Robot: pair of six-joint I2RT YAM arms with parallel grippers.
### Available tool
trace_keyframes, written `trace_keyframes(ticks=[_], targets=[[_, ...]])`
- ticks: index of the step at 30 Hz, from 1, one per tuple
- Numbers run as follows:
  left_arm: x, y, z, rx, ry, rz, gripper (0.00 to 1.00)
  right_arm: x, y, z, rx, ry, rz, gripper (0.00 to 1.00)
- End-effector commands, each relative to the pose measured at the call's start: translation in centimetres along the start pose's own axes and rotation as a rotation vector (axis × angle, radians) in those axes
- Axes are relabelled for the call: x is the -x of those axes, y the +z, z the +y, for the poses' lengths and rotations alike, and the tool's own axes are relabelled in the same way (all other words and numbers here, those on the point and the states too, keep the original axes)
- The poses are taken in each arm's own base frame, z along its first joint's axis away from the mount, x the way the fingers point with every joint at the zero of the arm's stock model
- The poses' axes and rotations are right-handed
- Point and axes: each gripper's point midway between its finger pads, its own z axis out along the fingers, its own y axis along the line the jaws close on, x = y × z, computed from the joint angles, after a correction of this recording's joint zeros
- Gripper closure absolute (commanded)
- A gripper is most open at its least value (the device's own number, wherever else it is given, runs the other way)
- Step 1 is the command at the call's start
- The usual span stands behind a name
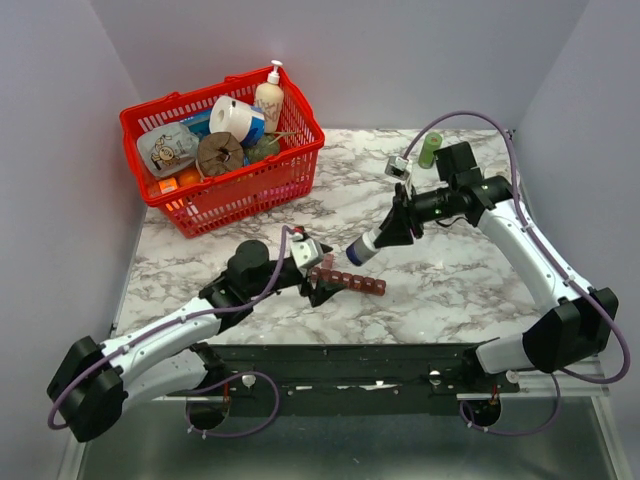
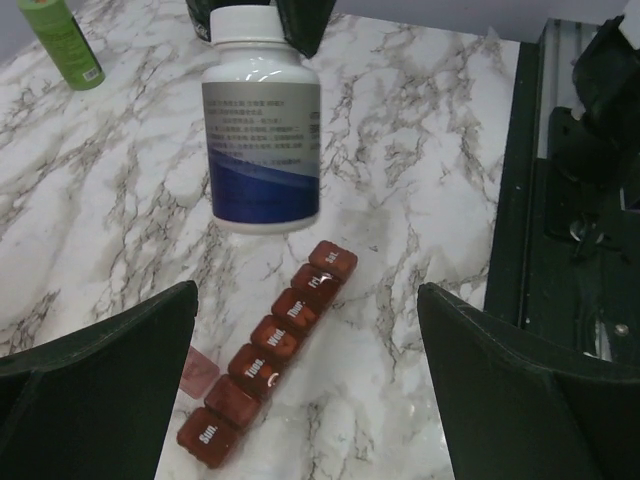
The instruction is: Sort the pills into containers
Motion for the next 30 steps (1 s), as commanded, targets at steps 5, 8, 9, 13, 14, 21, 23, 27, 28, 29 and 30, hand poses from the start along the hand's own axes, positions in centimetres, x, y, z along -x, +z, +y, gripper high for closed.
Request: trace_keyframes(ticks=[5, 8, 9, 13, 14, 21, 23, 27, 28, 29, 30], targets=[[2.4, 3.4, 1.6, 0.093, 0.208, -0.079, 0.01, 0.4, 0.7, 5.1, 0.193, 0.022, -0.064, 0.91], [2.4, 3.7, 2.0, 0.113, 0.214, -0.076, 0.01, 0.6, 0.8, 5.5, 0.206, 0.018, -0.073, 0.91], [2.5, 3.8, 1.7, 0.100, 0.208, -0.082, 0.01, 0.6, 0.8, 5.4, 0.205, 0.020, -0.074, 0.91], [3.4, 3.9, 0.2, 0.038, 0.188, -0.115, 0.01, 0.4, 1.4, 5.1, 0.192, 0.018, -0.059, 0.91], [3.5, 3.9, 0.0, 0.029, 0.173, -0.119, 0.01, 0.4, 1.4, 5.0, 0.187, 0.018, -0.057, 0.91], [3.3, 4.3, -1.9, -0.063, 0.088, -0.106, 0.01, 0.7, 1.7, 4.6, 0.173, 0.012, -0.059, 0.91], [2.9, 4.6, -1.5, -0.047, 0.076, -0.081, 0.02, 0.7, 1.8, 4.7, 0.178, 0.010, -0.056, 0.91], [2.2, 4.9, -0.8, -0.013, 0.060, -0.038, 0.10, 0.3, 2.0, 4.7, 0.168, -0.002, -0.046, 0.91], [2.2, 4.9, -0.7, -0.010, 0.060, -0.038, 0.12, 0.3, 2.0, 4.7, 0.163, -0.005, -0.043, 0.91], [2.2, 4.9, -0.6, -0.004, 0.059, -0.037, 0.14, 0.2, 2.1, 4.7, 0.162, -0.006, -0.041, 0.91], [2.1, 4.9, -0.5, 0.004, 0.058, -0.031, 0.15, 0.2, 2.0, 4.8, 0.161, -0.009, -0.044, 0.91]])
